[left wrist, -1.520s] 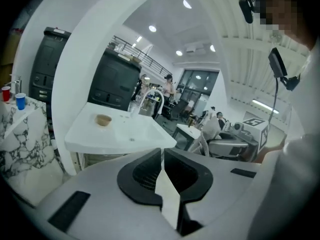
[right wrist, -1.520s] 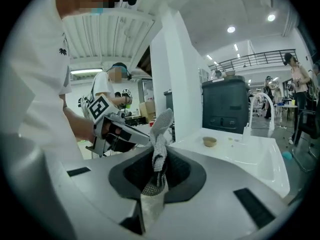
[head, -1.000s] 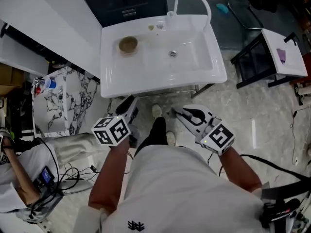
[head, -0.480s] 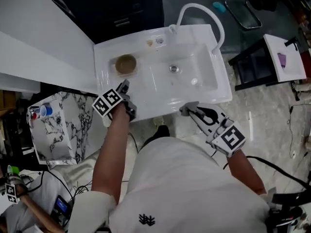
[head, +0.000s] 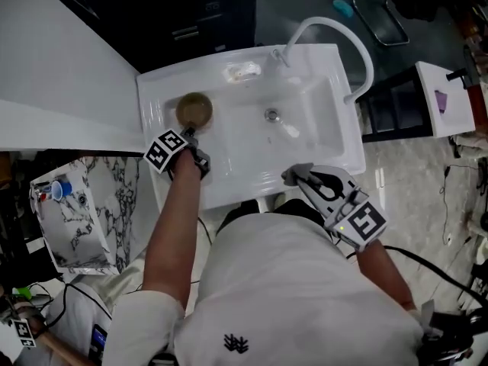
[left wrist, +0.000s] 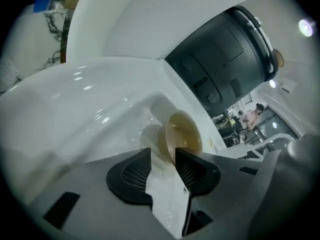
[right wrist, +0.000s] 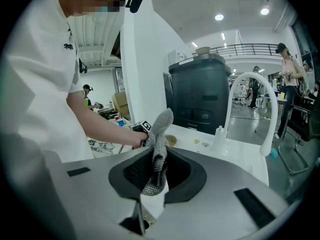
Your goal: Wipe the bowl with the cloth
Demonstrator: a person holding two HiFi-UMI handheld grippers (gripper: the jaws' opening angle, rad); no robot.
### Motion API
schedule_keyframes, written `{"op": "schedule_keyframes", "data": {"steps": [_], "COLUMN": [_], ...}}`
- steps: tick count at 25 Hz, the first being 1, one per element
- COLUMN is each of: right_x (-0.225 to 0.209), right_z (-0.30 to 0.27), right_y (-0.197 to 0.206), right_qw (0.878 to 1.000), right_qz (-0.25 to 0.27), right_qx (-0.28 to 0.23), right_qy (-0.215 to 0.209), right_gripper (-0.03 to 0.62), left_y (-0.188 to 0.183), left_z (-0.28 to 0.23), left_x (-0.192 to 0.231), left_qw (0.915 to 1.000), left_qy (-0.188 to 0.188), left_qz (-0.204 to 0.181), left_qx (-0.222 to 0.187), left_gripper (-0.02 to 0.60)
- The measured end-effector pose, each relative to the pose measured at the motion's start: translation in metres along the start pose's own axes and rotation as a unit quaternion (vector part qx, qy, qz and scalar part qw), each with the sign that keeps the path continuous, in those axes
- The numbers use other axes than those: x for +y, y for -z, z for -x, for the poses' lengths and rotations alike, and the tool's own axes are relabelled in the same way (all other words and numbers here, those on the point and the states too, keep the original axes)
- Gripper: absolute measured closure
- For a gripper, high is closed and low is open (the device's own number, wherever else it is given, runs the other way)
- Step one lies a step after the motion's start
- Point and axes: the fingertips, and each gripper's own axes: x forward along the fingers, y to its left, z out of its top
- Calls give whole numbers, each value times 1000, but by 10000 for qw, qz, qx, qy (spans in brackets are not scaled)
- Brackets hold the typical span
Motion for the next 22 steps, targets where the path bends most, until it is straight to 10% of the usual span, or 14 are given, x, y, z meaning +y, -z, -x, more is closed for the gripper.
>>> {"op": "schedule_keyframes", "data": {"steps": [5, 12, 22], "right_x": [-21, -39, -54], "right_z": [0, 6, 1], "right_y": [-8, -6, -7], "right_qw": [10000, 9993, 9904], "right_qz": [46, 215, 845], "right_qx": [-36, -146, -155], "right_qy": [-30, -287, -1082], "right_gripper": [551, 551, 551], "left_y": [-5, 9, 79], "left_z": [-3, 23, 86], "left_x": [8, -26, -113], "left_qw": [9985, 9856, 9836], "left_qy": [-422, -605, -162], "left_qz": [-354, -1575, -1798], "left_qx": [-13, 103, -9], "left_gripper": [557, 568, 569]}}
